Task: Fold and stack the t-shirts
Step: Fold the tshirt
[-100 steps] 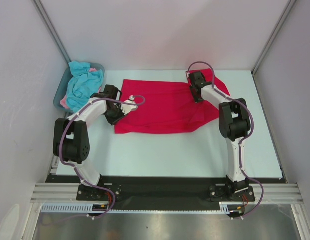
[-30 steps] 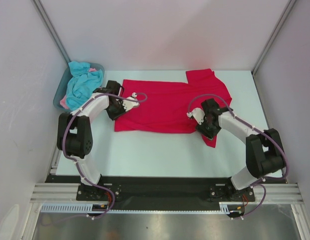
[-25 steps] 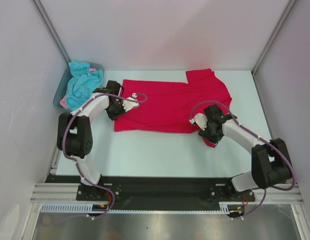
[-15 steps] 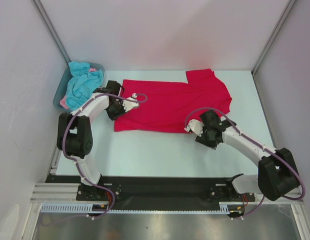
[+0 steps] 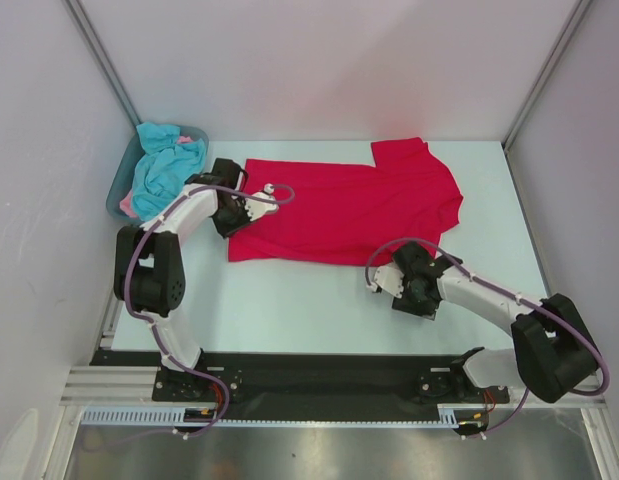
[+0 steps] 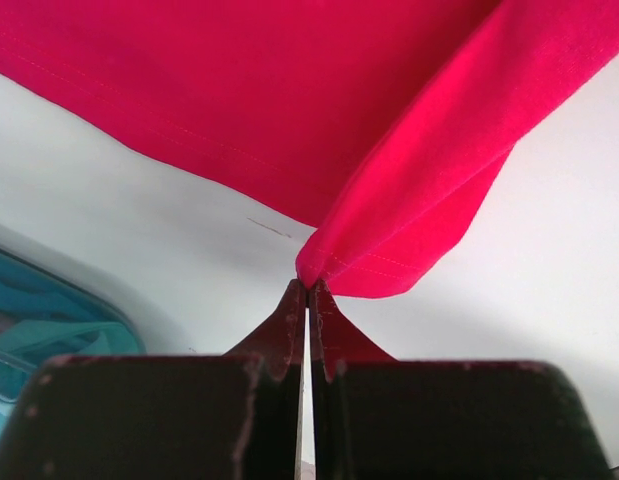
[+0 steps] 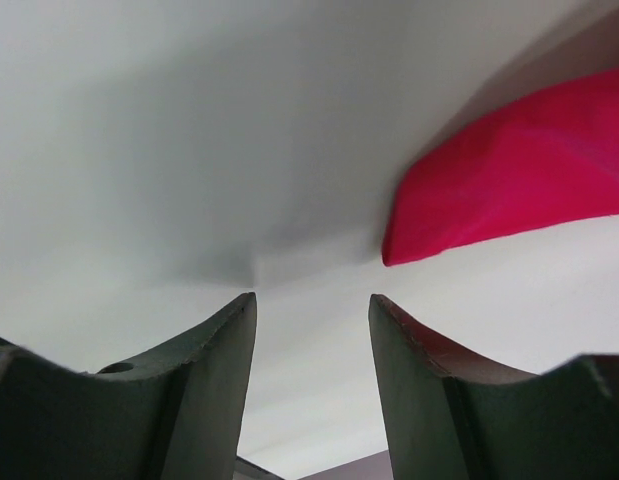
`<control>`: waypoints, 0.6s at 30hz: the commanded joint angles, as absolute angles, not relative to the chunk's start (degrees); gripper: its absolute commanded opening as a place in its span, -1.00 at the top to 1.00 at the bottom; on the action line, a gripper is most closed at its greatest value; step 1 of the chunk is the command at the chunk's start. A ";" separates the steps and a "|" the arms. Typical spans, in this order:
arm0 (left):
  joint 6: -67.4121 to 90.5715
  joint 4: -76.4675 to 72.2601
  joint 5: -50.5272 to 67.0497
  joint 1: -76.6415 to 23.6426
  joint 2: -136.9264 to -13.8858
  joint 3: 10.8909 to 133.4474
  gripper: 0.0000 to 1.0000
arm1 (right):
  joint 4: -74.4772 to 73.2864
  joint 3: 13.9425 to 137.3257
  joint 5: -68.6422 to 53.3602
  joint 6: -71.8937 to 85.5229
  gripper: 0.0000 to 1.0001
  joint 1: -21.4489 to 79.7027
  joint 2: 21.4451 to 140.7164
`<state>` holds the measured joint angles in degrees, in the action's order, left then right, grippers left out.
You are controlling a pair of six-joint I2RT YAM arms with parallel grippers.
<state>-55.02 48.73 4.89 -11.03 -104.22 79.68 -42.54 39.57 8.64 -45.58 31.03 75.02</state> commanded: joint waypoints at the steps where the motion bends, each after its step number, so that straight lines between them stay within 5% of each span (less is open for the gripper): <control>1: -56.43 48.96 6.06 -11.51 -103.27 82.35 0.99 | -38.24 38.06 10.98 -47.11 -0.08 31.82 75.94; 18: -55.28 49.13 6.06 -12.48 -102.13 81.65 1.00 | -21.37 34.89 16.43 -51.68 -0.03 31.90 82.44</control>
<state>-55.09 48.80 4.89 -11.90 -104.22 80.16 -28.25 36.75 17.93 -50.30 31.90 79.96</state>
